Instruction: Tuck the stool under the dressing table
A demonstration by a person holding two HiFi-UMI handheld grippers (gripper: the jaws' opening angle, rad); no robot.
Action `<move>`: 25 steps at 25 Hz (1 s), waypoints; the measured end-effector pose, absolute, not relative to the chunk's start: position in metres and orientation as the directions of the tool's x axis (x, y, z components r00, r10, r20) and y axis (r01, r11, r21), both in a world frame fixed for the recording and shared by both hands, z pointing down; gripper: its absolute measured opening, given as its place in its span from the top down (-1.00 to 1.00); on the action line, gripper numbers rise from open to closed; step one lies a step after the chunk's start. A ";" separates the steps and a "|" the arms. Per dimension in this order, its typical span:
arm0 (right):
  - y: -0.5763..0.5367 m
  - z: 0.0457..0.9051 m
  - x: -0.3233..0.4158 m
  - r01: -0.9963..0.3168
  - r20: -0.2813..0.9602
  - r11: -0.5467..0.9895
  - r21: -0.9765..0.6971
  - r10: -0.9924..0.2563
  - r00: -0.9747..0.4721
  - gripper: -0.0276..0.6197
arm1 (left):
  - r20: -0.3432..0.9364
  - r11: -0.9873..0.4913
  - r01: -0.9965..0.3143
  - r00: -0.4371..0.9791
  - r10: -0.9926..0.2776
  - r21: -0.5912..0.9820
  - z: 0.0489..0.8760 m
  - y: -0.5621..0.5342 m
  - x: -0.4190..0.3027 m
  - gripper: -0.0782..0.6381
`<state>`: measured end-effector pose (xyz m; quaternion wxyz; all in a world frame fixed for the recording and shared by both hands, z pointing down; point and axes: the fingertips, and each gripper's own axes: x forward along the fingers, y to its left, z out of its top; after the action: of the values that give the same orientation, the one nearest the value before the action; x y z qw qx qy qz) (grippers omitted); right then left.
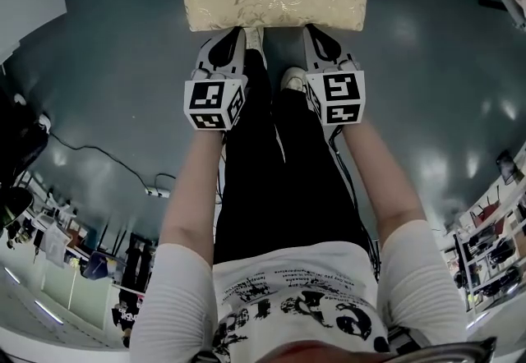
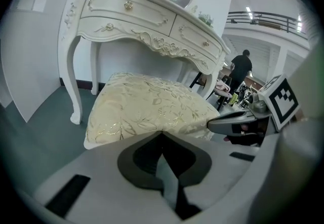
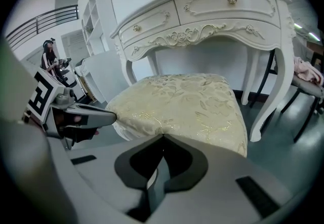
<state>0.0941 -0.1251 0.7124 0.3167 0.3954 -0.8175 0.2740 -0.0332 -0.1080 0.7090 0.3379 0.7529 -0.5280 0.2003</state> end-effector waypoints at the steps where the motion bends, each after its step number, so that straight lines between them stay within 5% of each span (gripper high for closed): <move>1: -0.129 0.713 0.094 -0.823 0.736 0.538 -0.183 -0.479 -0.478 0.86 | 0.657 -0.219 -0.929 0.367 -0.658 0.300 0.710 -0.112 -0.033 0.73; 25: -0.265 0.712 0.073 -0.853 0.714 0.516 -0.080 -0.568 -0.410 0.86 | 0.594 -0.339 -0.897 0.442 -0.672 0.284 0.709 -0.253 -0.053 0.73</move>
<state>0.0730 -0.2652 0.7115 0.3200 0.4388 -0.8096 0.2228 -0.0526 -0.2530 0.7095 0.2959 0.7960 -0.4928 0.1897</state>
